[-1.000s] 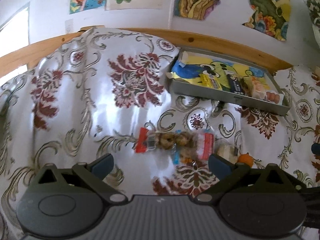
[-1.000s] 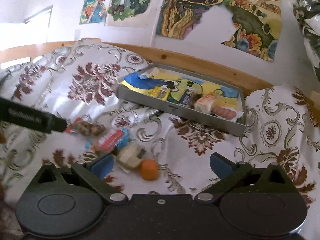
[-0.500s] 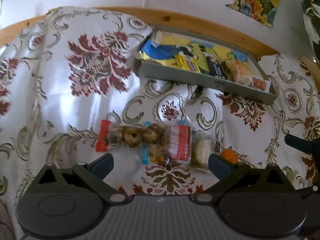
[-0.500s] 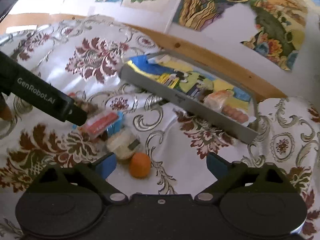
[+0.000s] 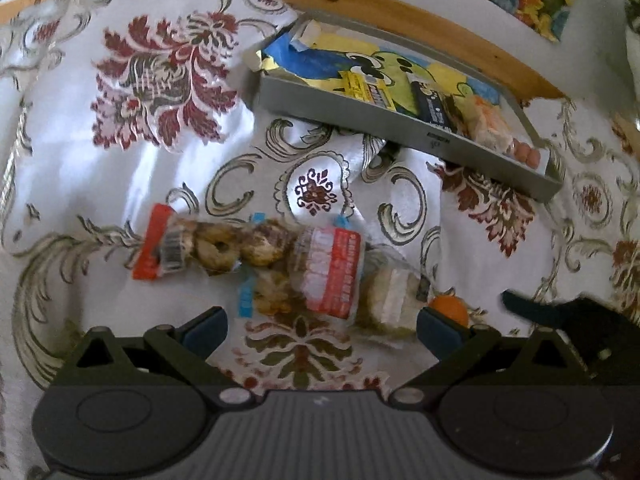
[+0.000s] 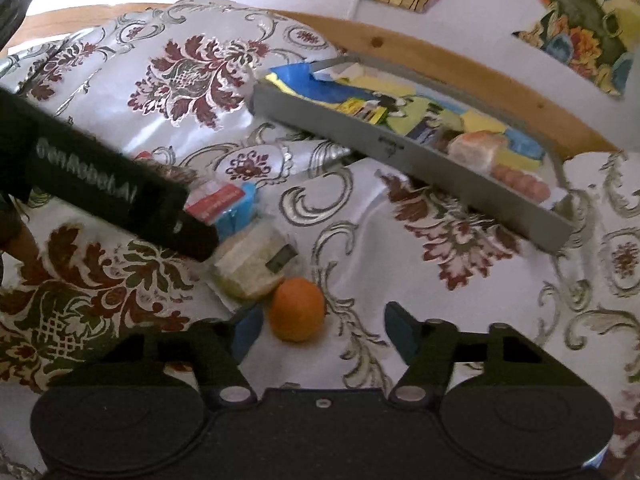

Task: Organize snacks
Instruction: 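Lower the left tool over the wrapped bread roll while the right approaches the orange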

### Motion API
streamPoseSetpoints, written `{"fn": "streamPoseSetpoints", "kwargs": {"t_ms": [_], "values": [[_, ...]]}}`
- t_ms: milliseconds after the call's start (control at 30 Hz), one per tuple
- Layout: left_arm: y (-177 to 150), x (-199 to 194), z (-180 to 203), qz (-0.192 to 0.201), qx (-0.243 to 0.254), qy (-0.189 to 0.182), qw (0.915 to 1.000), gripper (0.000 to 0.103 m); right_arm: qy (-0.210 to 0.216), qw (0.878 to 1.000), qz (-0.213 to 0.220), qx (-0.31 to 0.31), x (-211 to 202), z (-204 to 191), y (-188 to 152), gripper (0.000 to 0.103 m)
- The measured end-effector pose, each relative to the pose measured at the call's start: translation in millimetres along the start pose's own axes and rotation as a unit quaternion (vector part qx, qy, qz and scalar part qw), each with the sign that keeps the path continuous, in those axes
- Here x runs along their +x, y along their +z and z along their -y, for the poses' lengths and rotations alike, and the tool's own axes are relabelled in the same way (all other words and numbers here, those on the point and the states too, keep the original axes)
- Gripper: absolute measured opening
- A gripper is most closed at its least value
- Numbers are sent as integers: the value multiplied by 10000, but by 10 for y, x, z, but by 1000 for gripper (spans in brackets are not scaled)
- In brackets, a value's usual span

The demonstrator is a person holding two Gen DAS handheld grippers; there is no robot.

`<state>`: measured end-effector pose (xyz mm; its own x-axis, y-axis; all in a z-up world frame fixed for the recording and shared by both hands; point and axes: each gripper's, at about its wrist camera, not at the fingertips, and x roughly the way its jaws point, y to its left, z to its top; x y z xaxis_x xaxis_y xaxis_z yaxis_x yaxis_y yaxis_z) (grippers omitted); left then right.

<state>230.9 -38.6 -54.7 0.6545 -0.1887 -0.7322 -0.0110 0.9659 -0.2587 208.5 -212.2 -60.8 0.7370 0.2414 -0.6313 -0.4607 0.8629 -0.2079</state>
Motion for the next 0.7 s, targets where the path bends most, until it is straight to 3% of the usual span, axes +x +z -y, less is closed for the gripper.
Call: {"fn": "streamPoseSetpoints", "kwargs": {"t_ms": [67, 300, 333, 500, 700], "values": [[14, 23, -1, -68, -143, -39, 9999, 102, 109, 9999, -85, 30, 61, -1, 8, 51], [45, 175, -6, -369, -950, -240, 9945, 102, 259, 9993, -53, 261, 132, 41, 17, 41], [46, 196, -11, -423, -1095, -265, 9927, 102, 303, 9991, -43, 290, 142, 51, 16, 35], [43, 256, -57, -556, -1906, -400, 9793, 102, 391, 9985, -60, 366, 154, 100, 37, 34], [98, 347, 22, -632, -2331, -257, 9701, 102, 115, 9987, -328, 380, 50, 274, 91, 34]]}}
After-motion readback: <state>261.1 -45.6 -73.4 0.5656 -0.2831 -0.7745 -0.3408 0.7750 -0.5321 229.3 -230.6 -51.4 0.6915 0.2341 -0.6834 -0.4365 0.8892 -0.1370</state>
